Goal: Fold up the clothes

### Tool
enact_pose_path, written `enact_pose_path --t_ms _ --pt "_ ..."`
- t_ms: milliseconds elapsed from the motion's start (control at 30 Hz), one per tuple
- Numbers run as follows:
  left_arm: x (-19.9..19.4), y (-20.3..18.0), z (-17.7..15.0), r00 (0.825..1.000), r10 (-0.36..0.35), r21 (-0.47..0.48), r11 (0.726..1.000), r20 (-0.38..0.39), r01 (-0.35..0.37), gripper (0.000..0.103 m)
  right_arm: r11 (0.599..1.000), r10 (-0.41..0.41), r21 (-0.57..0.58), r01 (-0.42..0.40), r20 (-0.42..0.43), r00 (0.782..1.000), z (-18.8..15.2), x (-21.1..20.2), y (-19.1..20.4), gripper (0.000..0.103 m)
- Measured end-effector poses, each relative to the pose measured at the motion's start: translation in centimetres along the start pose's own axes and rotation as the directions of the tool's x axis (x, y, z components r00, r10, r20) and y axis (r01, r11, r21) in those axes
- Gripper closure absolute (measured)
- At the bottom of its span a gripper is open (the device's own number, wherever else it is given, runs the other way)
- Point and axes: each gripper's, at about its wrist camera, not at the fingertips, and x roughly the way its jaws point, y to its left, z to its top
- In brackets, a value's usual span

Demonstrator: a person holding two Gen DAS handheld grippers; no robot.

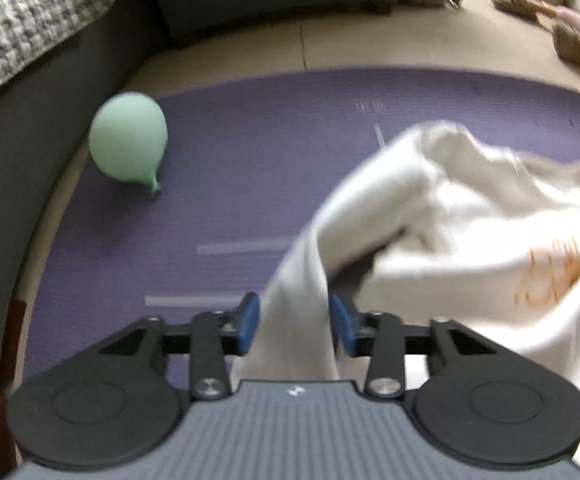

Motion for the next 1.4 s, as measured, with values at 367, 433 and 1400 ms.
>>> enact_pose_path --t_ms 367,433,1400 --pt "2.6 2.6 -4.6 0.996 0.009 -0.184 0.983 -0.083 -0.025 0.082 0.996 0.091 0.015 -0.091 0.023 0.996 -2.7 1.3 2.2 0.091" --pt "2.5 2.4 -4.2 0.991 0.115 -0.156 0.980 -0.067 -0.124 0.091 0.996 0.064 -0.060 -0.062 0.042 0.997 -3.0 1.0 2.5 0.093" --pt "-2.8 -1.7 -10.9 0.981 -0.181 -0.120 0.978 -0.067 0.172 0.031 0.976 -0.192 -0.059 0.209 0.220 0.956 -3.1 -4.6 1.3 0.100"
